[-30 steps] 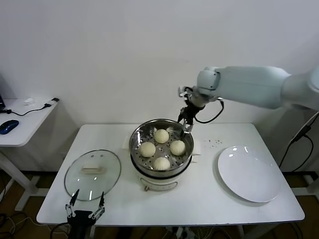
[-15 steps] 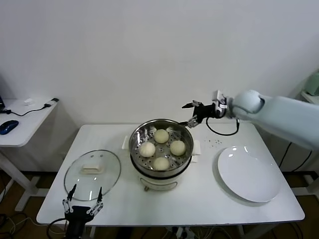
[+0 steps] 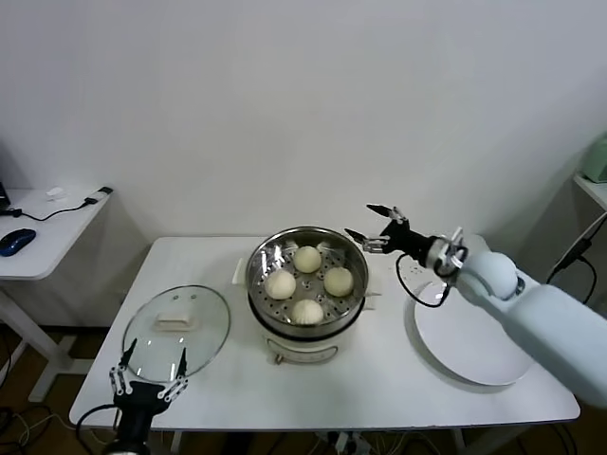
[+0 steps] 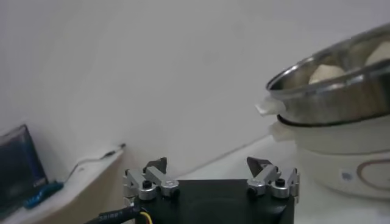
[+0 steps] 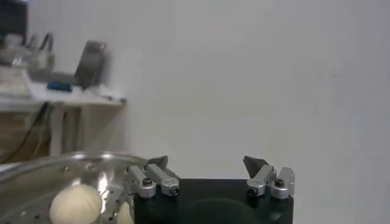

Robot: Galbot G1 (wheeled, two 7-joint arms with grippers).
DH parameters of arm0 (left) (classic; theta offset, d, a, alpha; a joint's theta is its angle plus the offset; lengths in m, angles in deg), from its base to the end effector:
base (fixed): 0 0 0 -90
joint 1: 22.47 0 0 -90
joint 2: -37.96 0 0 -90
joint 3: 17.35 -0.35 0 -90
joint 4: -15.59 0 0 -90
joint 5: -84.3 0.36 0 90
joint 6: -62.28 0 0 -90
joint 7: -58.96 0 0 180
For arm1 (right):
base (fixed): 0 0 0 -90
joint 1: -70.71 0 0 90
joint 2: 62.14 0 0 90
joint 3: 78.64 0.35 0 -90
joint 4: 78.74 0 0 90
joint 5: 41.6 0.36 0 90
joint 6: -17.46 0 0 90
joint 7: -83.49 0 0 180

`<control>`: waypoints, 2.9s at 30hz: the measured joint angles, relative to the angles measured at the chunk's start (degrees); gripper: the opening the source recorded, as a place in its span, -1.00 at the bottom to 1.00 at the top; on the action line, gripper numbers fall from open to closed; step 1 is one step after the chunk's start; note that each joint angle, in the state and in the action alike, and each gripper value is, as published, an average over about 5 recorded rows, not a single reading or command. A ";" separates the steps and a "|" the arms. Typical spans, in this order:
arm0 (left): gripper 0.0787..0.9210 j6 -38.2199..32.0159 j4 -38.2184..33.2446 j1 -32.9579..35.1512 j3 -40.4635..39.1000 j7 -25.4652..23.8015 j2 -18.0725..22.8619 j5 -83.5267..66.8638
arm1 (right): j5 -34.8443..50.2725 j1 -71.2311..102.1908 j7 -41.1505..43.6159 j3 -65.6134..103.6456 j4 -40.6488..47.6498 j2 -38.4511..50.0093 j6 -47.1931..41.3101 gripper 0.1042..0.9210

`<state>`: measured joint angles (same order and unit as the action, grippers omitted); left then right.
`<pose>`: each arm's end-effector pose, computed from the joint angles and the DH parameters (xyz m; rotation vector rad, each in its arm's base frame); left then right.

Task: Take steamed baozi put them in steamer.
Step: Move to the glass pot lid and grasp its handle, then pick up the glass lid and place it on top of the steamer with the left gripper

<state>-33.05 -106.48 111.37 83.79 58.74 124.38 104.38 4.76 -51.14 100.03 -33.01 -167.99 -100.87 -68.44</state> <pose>0.1086 0.0687 -0.3190 0.0769 -2.9125 -0.7761 0.4393 -0.1192 -0.2195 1.1408 -2.9037 0.3137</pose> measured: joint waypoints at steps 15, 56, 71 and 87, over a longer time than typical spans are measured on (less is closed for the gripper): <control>0.77 0.64 7.12 -6.30 1.36 4.17 -3.18 43.92 | -10.24 34.16 -0.90 37.54 -3.90 -10.79 3.08 0.76; 0.65 2.14 43.66 -36.54 -0.86 11.92 -6.52 71.06 | -21.26 48.68 -0.45 51.91 -1.64 -20.70 6.60 0.76; -0.35 2.10 45.68 -37.88 -1.06 11.73 -7.08 68.22 | -23.54 48.18 0.56 52.41 0.29 -21.61 7.47 0.76; -0.83 3.70 36.97 -33.09 -0.32 10.53 -9.84 60.57 | -25.04 46.17 0.66 52.05 2.65 -21.90 7.89 0.76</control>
<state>-29.35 -69.50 78.27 83.46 69.27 114.55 164.95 -20.28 -4.97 100.70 19.04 -165.34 -122.77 -60.55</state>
